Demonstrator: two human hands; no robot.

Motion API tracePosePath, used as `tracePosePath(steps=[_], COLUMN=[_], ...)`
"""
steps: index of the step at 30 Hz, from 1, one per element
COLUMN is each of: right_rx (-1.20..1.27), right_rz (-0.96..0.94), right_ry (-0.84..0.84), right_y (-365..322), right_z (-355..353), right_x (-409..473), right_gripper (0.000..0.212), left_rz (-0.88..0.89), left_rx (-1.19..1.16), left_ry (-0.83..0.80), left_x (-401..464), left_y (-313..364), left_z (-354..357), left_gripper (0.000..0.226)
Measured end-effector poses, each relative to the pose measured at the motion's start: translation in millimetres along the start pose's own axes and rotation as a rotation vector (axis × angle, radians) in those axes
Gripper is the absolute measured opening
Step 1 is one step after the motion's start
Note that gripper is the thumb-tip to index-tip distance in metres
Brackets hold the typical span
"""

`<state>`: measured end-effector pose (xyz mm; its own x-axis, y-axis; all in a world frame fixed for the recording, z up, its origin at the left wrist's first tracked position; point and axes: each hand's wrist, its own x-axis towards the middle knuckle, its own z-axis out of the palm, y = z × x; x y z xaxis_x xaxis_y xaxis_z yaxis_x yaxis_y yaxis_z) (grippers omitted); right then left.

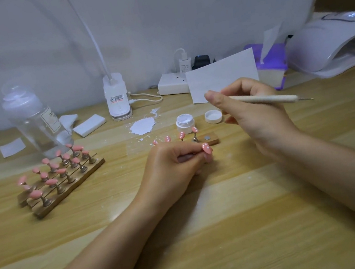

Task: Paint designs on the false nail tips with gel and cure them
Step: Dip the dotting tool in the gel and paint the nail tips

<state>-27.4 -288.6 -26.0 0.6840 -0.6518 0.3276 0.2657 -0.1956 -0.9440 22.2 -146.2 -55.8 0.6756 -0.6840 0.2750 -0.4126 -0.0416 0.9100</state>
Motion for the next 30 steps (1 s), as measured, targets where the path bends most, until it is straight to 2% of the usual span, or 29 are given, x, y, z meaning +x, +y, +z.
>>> tracePosePath(steps=[4, 7, 13, 16, 27, 30], right_rx=[-0.213, -0.372, -0.595, -0.667, -0.685, -0.576], right_rz=[0.006, 0.024, -0.035, -0.032, -0.107, -0.14], right_ry=[-0.146, -0.236, -0.203, -0.239, -0.284, -0.205], right_y=[-6, -6, 9, 15, 20, 15], right_z=[9, 22, 42, 46, 46, 38], right_x=[22, 38, 59, 62, 61, 55], right_gripper=[0.04, 0.035, 0.032, 0.032, 0.033, 0.032], left_rz=[-0.014, -0.022, -0.033, -0.036, -0.057, -0.05], left_rx=[-0.025, -0.042, -0.064, -0.067, -0.075, -0.06], left_ry=[0.006, -0.006, -0.023, -0.02, -0.028, -0.031], left_x=[1, 0, 1, 1, 1, 1], left_y=[-2, -2, -2, -3, -2, -3], left_z=[1, 0, 0, 0, 1, 0], left_gripper=[0.016, 0.018, 0.018, 0.018, 0.023, 0.02])
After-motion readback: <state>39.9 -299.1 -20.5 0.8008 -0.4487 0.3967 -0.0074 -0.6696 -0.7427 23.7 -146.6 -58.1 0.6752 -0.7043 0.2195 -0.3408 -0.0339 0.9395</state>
